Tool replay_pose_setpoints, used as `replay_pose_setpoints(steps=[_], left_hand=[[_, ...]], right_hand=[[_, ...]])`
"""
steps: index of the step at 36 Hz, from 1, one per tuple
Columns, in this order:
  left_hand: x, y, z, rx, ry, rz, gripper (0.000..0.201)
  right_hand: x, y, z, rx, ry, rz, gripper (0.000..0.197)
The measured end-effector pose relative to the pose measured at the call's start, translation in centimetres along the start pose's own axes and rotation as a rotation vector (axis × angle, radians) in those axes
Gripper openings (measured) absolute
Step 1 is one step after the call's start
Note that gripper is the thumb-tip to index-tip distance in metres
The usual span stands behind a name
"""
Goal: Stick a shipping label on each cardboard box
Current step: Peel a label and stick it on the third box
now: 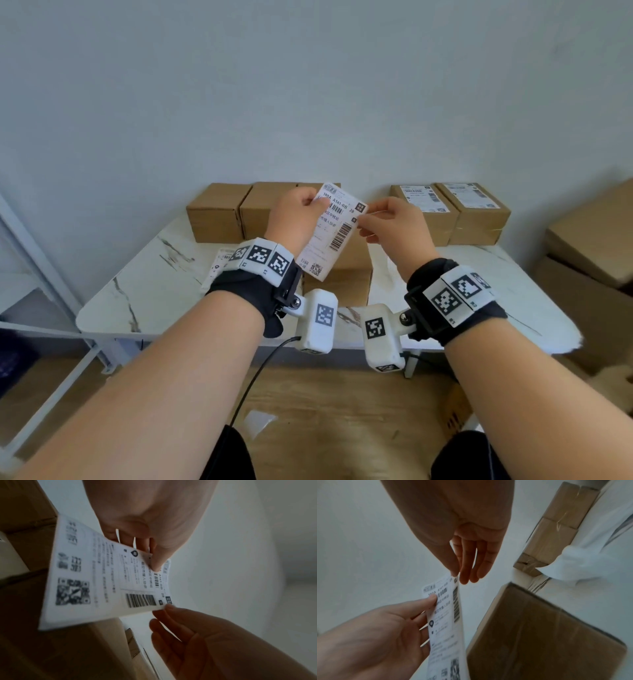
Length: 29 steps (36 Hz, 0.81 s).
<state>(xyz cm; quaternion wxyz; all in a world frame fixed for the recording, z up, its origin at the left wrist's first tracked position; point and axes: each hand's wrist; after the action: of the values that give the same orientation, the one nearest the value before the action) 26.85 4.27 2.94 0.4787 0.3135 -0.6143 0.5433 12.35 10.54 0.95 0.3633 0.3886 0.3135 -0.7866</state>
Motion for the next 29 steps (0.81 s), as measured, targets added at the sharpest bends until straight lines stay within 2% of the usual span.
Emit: replay_pose_setpoints(steps=[5, 16, 24, 29], left_hand=[[0.1, 0.9, 0.1, 0.027, 0.032, 0.024, 0.018], [0.6, 1.8, 0.7, 0.113, 0.123, 0.173, 0.018], [0.3, 2.0, 0.9, 0.139, 0.126, 0.206, 0.018], [0.4, 2.1, 1.0, 0.119, 0.112, 0.21, 0.017]], right_hand=[[0.4, -1.7, 0.2, 0.045, -0.039, -0.014, 0.005], [0.8, -1.7, 0.4, 0.02, -0.05, 0.012, 0.009], [0.9, -1.6, 0.6, 0.019, -0.012, 0.016, 0.016], [1.0, -1.6, 0.3, -0.01, -0.011, 0.028, 0.012]])
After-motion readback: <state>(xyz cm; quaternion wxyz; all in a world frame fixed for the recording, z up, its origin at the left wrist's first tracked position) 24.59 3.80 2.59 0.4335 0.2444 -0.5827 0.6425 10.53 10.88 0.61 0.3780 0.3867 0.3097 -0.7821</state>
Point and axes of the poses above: each hand's wrist, its own z-axis towards the middle knuckle, its own y-axis out of the palm, x = y × z, and after that the axes turned 15 degrees about -y, right-handed
